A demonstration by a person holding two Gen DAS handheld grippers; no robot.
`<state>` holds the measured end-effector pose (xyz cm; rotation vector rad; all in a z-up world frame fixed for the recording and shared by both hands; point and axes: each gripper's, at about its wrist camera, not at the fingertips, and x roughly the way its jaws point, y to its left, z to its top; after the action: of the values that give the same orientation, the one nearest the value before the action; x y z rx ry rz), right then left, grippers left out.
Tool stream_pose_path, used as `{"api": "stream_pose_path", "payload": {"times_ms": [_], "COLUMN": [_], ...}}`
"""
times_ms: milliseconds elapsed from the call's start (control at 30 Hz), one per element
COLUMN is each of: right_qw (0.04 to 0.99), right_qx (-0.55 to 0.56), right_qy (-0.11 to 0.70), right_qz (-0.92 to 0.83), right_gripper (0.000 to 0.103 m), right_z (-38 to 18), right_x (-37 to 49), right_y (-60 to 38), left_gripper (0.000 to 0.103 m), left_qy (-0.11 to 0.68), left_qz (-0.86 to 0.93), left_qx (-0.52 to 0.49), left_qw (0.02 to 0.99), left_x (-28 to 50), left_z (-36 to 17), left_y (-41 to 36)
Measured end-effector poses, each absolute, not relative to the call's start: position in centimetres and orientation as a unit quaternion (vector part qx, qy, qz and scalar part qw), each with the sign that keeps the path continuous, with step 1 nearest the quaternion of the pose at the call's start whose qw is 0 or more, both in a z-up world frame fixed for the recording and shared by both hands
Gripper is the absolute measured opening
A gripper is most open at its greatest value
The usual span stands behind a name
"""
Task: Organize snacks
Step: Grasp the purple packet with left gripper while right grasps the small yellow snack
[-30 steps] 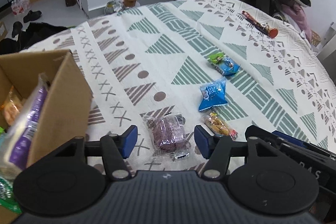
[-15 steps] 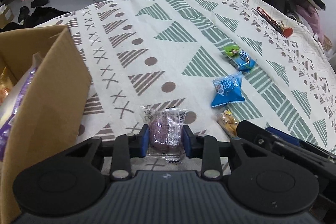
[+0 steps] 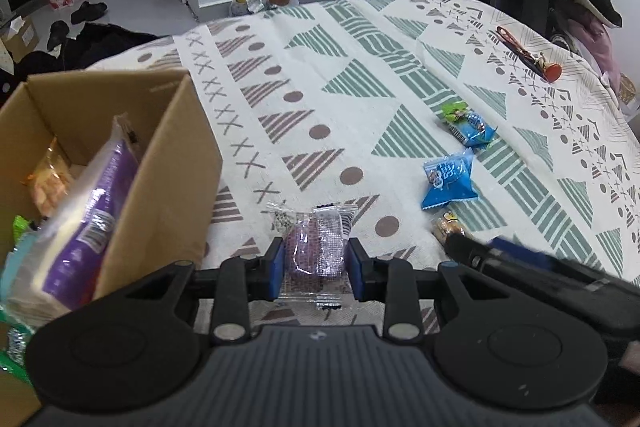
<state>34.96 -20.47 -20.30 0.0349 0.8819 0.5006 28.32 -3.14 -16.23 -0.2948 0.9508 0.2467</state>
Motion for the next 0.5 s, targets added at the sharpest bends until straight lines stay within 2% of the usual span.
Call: {"api": "stream_pose_path", "payload": {"times_ms": [67,133,500], "right_qw": [0.872,0.87,0.894], "right_qx": [0.012,0.021,0.039], "right_qy": [0.423,0.425,0.383], "right_qz": [0.245,0.25,0.23], "right_gripper": [0.022,0.017,0.017], "right_z": [-20.1,-19.7,-16.0], "right_x": [34.5,34.1,31.2], "right_y": [-20.5,-20.6,-21.3], "left_gripper": [0.031,0.031,0.031], "left_qy": [0.452,0.451,0.433], "left_qz": [0.117,0.116,0.113], "left_qx": [-0.139,-0.138,-0.131], "left_qw": [0.873,0.874,0.885], "left_x": [28.1,27.7,25.4], "left_z": [-15.8,-15.4,-12.4], "left_y": [-3.2,-3.2,-2.9]}}
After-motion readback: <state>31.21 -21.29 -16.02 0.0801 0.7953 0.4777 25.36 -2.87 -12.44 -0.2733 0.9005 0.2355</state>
